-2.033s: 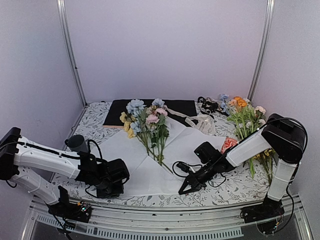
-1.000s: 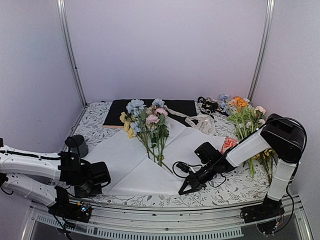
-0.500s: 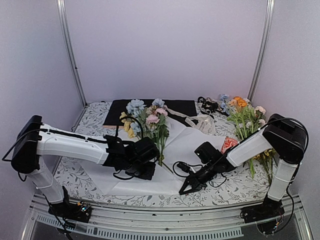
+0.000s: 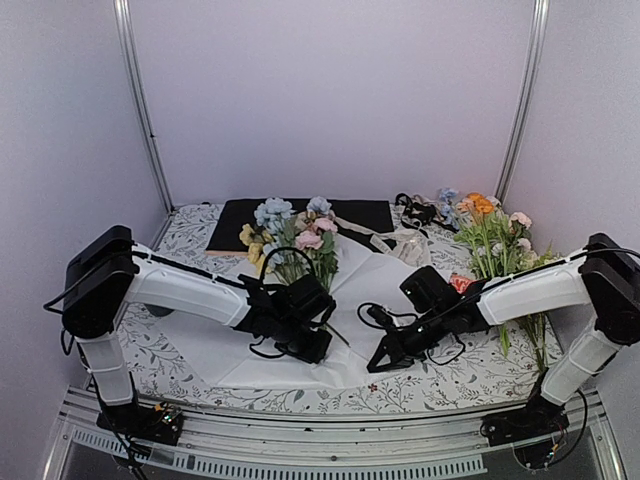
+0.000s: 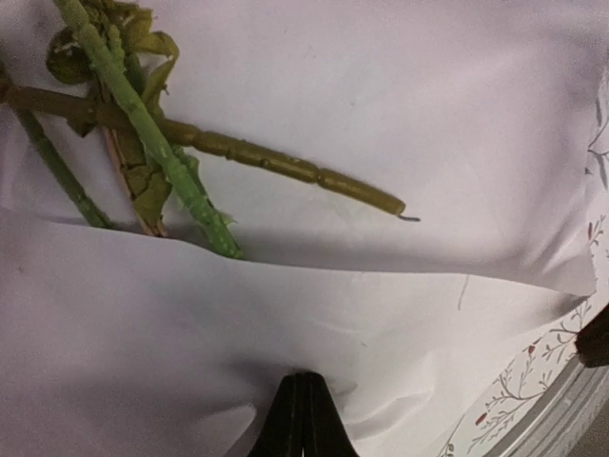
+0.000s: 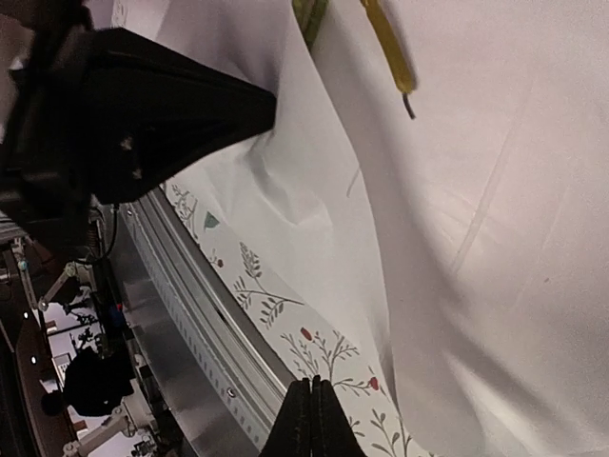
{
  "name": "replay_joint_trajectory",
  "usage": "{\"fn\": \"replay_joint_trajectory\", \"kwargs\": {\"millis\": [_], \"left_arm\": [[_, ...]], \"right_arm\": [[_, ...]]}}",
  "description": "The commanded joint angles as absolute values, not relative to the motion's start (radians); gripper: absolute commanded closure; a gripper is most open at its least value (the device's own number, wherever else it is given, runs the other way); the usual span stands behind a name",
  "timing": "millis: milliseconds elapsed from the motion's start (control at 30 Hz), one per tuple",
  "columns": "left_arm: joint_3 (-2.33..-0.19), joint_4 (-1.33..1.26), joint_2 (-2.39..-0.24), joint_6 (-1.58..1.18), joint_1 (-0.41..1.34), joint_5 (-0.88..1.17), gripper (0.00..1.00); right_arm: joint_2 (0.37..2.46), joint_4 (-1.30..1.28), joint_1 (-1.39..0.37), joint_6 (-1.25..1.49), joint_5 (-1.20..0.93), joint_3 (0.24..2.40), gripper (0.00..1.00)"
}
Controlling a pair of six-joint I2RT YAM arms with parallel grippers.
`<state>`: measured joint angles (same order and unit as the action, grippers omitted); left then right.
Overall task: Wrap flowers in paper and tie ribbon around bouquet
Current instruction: Press the fold line on the 1/4-folded wrapping paper, then pick up the one-fourth-folded wrapping paper from the center of the board.
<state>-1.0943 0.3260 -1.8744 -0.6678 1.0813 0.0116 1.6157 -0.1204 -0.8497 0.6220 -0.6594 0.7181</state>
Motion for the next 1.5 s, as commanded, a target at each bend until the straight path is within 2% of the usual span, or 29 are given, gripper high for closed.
{"fn": "replay_joint_trajectory", "kwargs": {"millis": [0, 100, 233, 333, 567, 767, 1000, 1133, 1467], "left_arm": [[-1.078, 0.315, -1.941, -0.608, 1.050, 0.091, 1.00], [-1.073, 0.310, -1.946, -0.599, 1.050, 0.101, 1.00], [-1.060, 0.299, -1.938, -0.597, 1.048, 0.101, 1.00], [-1.050, 0.302, -1.932, -0.603, 1.048, 0.100, 1.00], [-1.034, 0.292, -1.923, -0.603, 1.047, 0.097, 1.00], [-1.033, 0.292, -1.927, -0.602, 1.046, 0.092, 1.00], [-1.034, 0.290, -1.939, -0.596, 1.039, 0.095, 1.00], [-1.030, 0.282, -1.941, -0.592, 1.035, 0.099, 1.00], [-1.020, 0.267, -1.947, -0.584, 1.026, 0.094, 1.00]], "right_arm": [[1.433, -0.278, -0.783, 0.666, -0.549, 0.747, 0.95], [1.325, -0.391, -0.692, 0.673, -0.457, 0.718, 0.85], [1.221, -0.433, -0.565, 0.705, -0.400, 0.635, 0.45], [1.213, -0.409, -0.511, 0.724, -0.374, 0.610, 0.35], [1.259, -0.298, -0.489, 0.825, -0.296, 0.585, 0.30], [1.310, -0.096, -0.488, 0.880, -0.386, 0.502, 0.29], [1.342, 0.077, -0.496, 0.833, -0.540, 0.407, 0.11], [1.383, 0.237, -0.525, 0.811, -0.635, 0.391, 0.12], [1.266, 0.429, -0.704, 0.897, -0.587, 0.288, 0.14]]}}
